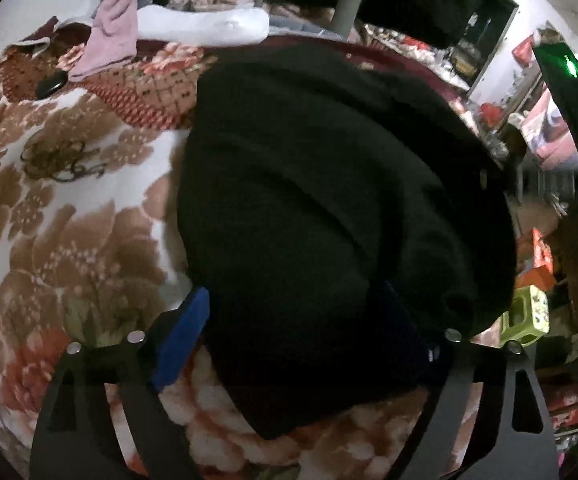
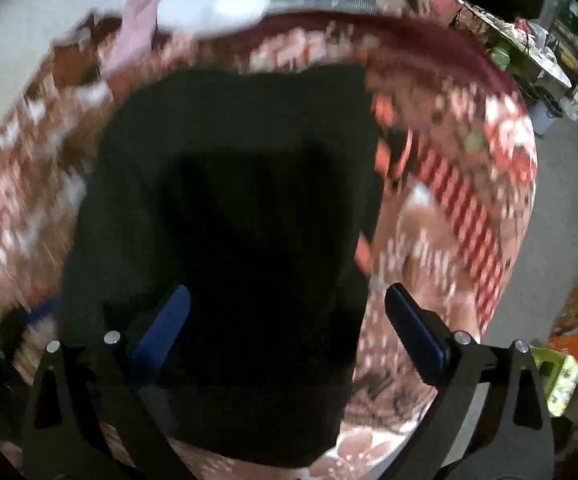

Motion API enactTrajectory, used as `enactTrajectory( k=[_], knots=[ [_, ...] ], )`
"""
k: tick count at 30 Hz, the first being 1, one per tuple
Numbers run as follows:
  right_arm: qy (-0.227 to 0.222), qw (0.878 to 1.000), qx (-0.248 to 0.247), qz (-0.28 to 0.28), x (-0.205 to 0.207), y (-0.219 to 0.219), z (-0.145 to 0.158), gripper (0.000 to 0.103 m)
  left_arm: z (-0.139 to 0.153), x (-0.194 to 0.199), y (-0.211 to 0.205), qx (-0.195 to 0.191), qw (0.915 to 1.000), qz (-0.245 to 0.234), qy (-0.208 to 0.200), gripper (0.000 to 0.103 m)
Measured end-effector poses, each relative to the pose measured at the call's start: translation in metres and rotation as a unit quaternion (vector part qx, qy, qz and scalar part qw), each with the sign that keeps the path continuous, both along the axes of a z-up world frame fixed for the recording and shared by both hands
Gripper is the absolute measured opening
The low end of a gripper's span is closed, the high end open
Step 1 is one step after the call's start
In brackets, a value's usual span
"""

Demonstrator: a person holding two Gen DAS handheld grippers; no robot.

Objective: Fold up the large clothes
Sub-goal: 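Lower the hoodie bundle onto the bed and open both grippers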

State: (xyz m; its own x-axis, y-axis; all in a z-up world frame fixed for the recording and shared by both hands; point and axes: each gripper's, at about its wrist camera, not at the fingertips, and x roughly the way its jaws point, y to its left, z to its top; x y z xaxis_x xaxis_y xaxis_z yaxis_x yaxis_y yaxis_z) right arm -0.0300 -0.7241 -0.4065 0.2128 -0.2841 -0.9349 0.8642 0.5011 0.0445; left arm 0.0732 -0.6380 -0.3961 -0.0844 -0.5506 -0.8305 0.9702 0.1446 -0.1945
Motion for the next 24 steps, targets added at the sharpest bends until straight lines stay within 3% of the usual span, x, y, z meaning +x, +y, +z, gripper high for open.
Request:
enactTrajectory(
  k=[2,5,8,10,16,19,21,22,24],
  knots=[
    [0.016,1.0,0.005,-0.016,-0.015,0.011,-0.016,0.097,-0.008,-0.016,-0.001,0.009,0.9993,-0.009,-0.036,0.088],
    [0.005,0.999,0.005,-0.032,-0.034,0.026,-0.012,0.097,-0.01,-0.033,-0.004,0.007,0.9971,-0.007,-0.076,0.089],
    [0.026,1.0,0.005,-0.001,-0.038,0.037,-0.014,0.097,0.008,-0.021,0.0,0.01,0.9992,0.018,-0.033,0.09],
    [0.037,0.999,0.0,0.011,-0.047,0.039,-0.023,0.098,0.026,-0.012,0.012,0.0,0.9993,0.028,-0.026,0.09],
    [0.032,0.998,-0.009,0.05,-0.072,0.042,-0.033,0.098,0.061,-0.003,0.034,-0.027,0.9981,0.051,0.02,0.092],
    [0.047,0.996,-0.025,0.069,-0.079,0.046,-0.031,0.098,0.045,-0.018,0.017,-0.013,0.9996,0.025,0.001,0.092],
    [0.052,0.996,-0.025,0.073,-0.084,0.045,-0.032,0.098,0.013,-0.034,0.004,0.034,0.9984,-0.008,-0.044,0.094],
    [0.056,0.996,-0.021,0.073,-0.089,0.042,-0.036,0.098,-0.002,-0.04,0.004,0.045,0.9959,-0.023,-0.076,0.099],
    [0.047,0.996,0.006,0.072,-0.098,0.035,-0.042,0.098,-0.024,-0.042,0.01,0.043,0.9944,-0.03,-0.092,0.099]
  ],
)
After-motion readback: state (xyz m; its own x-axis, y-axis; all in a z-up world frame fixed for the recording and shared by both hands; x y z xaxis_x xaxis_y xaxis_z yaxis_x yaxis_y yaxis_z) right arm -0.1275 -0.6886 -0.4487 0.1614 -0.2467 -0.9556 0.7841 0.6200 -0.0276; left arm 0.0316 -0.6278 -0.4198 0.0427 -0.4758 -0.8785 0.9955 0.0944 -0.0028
